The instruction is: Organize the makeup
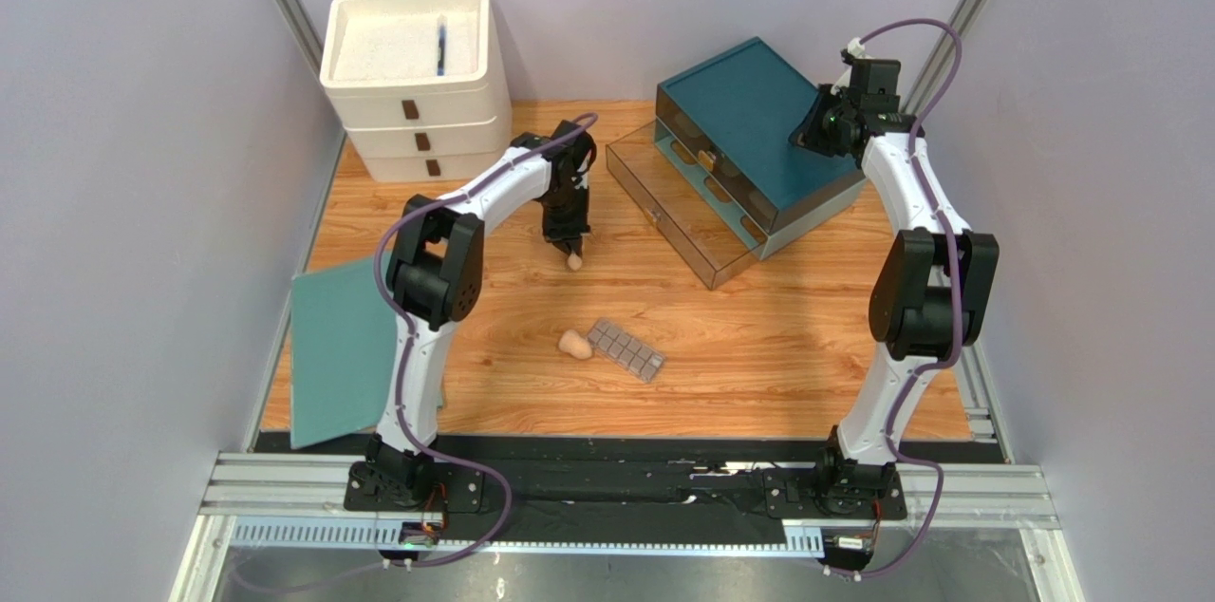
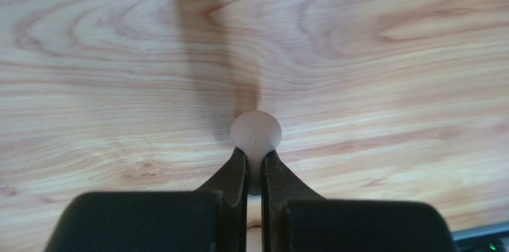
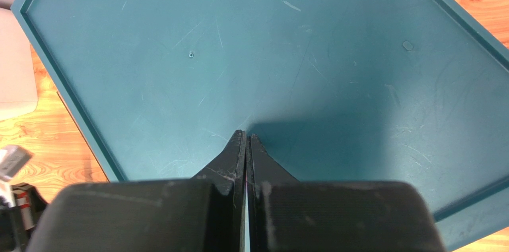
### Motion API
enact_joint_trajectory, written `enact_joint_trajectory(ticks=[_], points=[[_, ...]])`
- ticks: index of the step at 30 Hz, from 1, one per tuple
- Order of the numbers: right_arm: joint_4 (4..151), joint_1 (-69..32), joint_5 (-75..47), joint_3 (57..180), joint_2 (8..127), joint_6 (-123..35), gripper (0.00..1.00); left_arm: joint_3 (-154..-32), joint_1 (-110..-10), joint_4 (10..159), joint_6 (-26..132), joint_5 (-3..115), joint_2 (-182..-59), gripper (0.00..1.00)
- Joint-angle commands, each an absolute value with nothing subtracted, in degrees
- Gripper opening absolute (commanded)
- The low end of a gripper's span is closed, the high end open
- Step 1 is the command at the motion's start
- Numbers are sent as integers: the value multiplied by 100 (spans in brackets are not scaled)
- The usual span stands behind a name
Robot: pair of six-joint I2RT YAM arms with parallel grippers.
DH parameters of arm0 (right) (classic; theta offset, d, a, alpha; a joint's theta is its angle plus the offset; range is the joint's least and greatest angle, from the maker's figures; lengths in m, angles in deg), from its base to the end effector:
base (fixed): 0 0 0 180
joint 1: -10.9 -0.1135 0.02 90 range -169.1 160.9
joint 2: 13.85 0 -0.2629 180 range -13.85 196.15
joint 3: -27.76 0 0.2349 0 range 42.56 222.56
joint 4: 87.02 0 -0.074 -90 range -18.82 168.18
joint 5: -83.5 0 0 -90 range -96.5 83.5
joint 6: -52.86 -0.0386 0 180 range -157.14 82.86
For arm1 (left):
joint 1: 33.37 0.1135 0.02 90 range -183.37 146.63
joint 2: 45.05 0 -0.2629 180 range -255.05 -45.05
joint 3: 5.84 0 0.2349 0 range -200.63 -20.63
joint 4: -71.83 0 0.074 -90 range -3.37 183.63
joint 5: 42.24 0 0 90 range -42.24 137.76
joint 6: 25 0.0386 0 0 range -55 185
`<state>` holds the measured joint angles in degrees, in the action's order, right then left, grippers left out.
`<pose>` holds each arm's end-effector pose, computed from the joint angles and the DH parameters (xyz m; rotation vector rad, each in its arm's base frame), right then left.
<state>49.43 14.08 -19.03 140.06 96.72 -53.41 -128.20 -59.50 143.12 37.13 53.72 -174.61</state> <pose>0.4302 -0.0155 0.2923 0.2778 2.2905 0.3688 0.3959 -0.1987 0.1766 -0.0298 2.9972 -0.2762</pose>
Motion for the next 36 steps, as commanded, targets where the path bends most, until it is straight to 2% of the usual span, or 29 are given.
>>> enact_joint_trajectory(ticks=[1,6,11,14,17,18,21,27,36], points=[[3863,1284,-2038,13625,10112,-5313,0,-13155,-5948,13481,3767,6267,-16740,0],[3836,1284,-2038,13661,10120,-5322,0,-13673,-5983,12636,3267,7279,-16836,0],[3836,1284,-2065,13626,10138,-5313,0,-14332,-6141,12249,3030,7658,-17196,0],[3801,1284,-2056,13617,10155,-5313,0,-14693,-6202,12249,2854,7808,-17521,4],[3801,1284,-2047,13590,10138,-5287,0,-14816,-6273,12109,2800,7878,-17680,20],[3793,1284,-2047,13582,10138,-5287,0,-14816,-6290,12030,2800,7896,-17689,42],[3827,1284,-2047,13555,10120,-5287,0,-14843,-6361,11801,2774,7940,-17715,62],[3845,1284,-2074,13573,10120,-5304,0,-14852,-6361,11660,2730,8019,-17698,70],[3828,1284,-2091,13564,10112,-5278,0,-15054,-6361,11616,2642,8239,-17847,75]])
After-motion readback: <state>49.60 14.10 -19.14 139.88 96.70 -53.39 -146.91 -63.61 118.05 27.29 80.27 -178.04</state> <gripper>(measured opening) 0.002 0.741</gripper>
